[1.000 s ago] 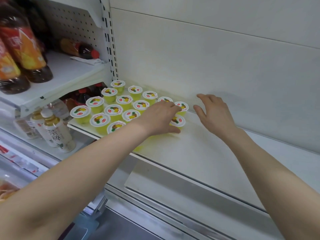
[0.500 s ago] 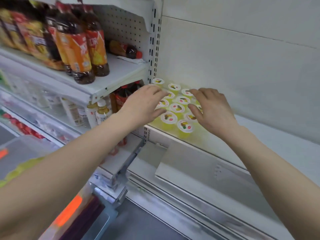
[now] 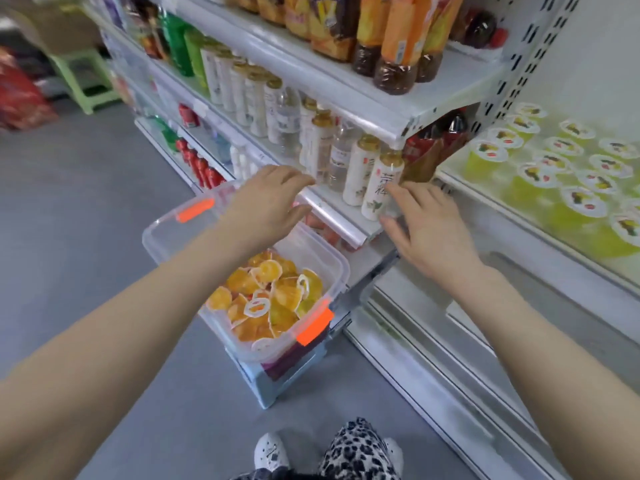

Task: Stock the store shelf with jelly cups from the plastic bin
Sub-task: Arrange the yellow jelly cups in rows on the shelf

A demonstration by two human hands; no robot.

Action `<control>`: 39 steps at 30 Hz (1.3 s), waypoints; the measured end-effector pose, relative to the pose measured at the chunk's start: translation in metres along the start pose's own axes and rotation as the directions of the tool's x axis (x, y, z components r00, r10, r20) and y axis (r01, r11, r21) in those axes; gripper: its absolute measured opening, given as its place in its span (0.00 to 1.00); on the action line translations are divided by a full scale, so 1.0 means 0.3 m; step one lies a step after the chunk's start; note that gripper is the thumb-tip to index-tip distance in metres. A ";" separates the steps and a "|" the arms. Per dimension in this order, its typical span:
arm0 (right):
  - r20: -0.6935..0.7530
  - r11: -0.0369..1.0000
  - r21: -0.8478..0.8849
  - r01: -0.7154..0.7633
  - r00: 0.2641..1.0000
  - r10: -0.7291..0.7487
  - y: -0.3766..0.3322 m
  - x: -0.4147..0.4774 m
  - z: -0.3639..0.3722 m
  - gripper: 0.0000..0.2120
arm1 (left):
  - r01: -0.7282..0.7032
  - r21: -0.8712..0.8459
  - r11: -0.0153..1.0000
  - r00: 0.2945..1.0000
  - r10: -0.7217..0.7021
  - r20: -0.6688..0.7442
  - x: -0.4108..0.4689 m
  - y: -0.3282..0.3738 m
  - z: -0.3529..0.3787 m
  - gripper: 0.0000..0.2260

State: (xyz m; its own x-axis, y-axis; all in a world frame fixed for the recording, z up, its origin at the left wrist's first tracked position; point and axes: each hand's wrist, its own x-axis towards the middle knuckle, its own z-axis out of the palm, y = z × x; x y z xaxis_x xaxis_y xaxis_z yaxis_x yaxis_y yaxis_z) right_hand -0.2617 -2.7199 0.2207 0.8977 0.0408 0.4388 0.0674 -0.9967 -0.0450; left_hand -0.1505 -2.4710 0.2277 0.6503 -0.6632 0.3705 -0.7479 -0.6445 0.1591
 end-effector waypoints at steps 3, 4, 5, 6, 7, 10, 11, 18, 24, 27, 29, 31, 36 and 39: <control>0.047 0.994 0.080 0.070 0.996 -0.074 -0.120 0.020 0.136 0.22 | 0.189 0.018 0.982 0.980 -0.189 0.056 -0.160 -0.147 0.039 0.17; 0.076 0.990 0.105 0.095 0.992 -0.103 -0.153 0.031 0.177 0.22 | 0.250 0.025 0.968 0.965 -0.251 0.077 -0.210 -0.189 0.057 0.17; 0.114 0.984 0.129 0.120 0.984 -0.135 -0.184 0.043 0.215 0.22 | 0.310 0.027 0.950 0.945 -0.311 0.103 -0.259 -0.231 0.078 0.16; 0.158 0.979 0.151 0.139 0.974 -0.162 -0.212 0.056 0.254 0.23 | 0.365 0.030 0.931 0.922 -0.365 0.130 -0.303 -0.270 0.099 0.16; 0.207 0.973 0.171 0.152 0.960 -0.186 -0.235 0.068 0.293 0.24 | 0.415 0.034 0.909 0.897 -0.415 0.153 -0.342 -0.305 0.118 0.15; 0.365 0.956 0.221 0.192 0.893 -0.263 -0.281 0.109 0.422 0.25 | 0.544 0.067 0.837 0.814 -0.545 0.199 -0.430 -0.389 0.174 0.14; 0.411 0.949 0.238 0.204 0.864 -0.289 -0.294 0.126 0.467 0.25 | 0.577 0.081 0.813 0.788 -0.580 0.209 -0.454 -0.410 0.191 0.14; 0.579 0.908 0.320 0.270 0.703 -0.413 -0.389 0.321 0.738 0.26 | 0.614 0.205 0.763 0.741 -0.646 0.186 -0.455 -0.500 0.287 0.13; 0.579 0.906 0.353 0.235 0.706 -0.409 -0.508 0.505 0.982 0.24 | 0.656 0.176 0.734 0.718 -0.679 0.153 -0.404 -0.541 0.338 0.12; 0.546 0.877 0.370 0.307 0.691 -0.473 -0.567 0.547 1.078 0.24 | 0.658 0.216 0.721 0.710 -0.690 0.141 -0.425 -0.549 0.372 0.11; 0.557 0.860 0.350 0.372 0.655 -0.510 -0.591 0.555 1.128 0.23 | 0.658 0.233 0.716 0.704 -0.695 0.147 -0.429 -0.557 0.386 0.10; 0.559 0.845 0.342 0.412 0.633 -0.535 -0.598 0.548 1.160 0.21 | 0.658 0.236 0.715 0.698 -0.697 0.164 -0.428 -0.563 0.391 0.11; 0.557 0.856 0.359 0.373 0.649 -0.517 -0.601 0.545 1.111 0.19 | 0.633 0.311 0.709 0.667 -0.703 0.246 -0.414 -0.560 0.378 0.14; 0.564 0.853 0.439 0.282 0.653 -0.506 -0.568 0.522 1.028 0.19 | 0.575 0.364 0.732 0.655 -0.679 0.331 -0.376 -0.574 0.385 0.18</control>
State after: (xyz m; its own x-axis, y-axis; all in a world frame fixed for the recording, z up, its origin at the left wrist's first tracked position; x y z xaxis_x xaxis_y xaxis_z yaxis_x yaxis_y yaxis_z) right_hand 0.0017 -2.5220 0.0204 0.7972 0.5707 -0.1969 0.5021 -0.8079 -0.3086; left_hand -0.0796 -2.3291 0.0530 0.9780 -0.1229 -0.1684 -0.1253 -0.9921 -0.0040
